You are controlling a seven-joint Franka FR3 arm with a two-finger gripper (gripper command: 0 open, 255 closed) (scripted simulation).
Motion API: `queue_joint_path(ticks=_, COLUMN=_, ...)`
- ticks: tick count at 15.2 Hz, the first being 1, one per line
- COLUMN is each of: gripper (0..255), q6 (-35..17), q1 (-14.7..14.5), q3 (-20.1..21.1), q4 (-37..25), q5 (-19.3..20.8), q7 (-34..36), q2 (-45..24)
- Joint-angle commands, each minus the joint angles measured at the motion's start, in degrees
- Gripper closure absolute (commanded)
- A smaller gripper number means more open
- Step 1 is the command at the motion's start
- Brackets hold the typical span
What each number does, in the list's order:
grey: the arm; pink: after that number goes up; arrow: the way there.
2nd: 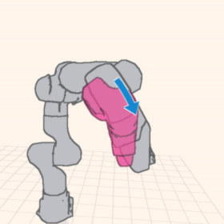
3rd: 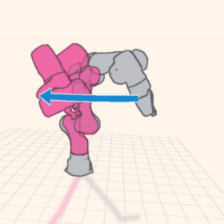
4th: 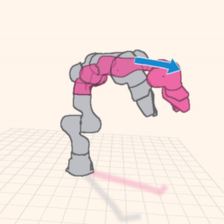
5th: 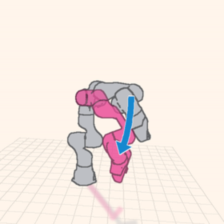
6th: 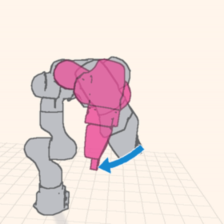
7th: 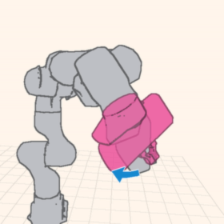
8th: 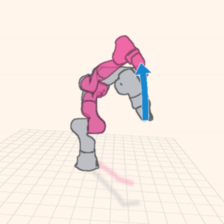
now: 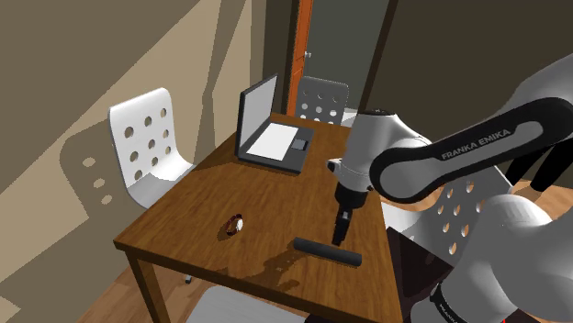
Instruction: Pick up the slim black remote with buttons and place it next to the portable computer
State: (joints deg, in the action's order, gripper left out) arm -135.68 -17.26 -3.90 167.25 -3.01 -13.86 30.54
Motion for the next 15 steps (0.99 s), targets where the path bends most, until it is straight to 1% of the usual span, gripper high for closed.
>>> queue_joint_path(ticks=1, gripper=0, q6=-4.1, q1=-1.6, q3=-0.4, q4=1.6, q5=-0.7, q7=-2.3, q2=-3.1)
queue_joint_path(ticks=9, gripper=0, q6=-13.6, q1=-3.0, q3=-0.9, q4=3.3, q5=-2.5, q7=-3.4, q2=-10.9)
queue_joint_path(ticks=15, gripper=0, q6=-13.6, q1=-3.0, q3=-0.9, q4=3.3, q5=-2.5, q7=-3.4, q2=-10.9)
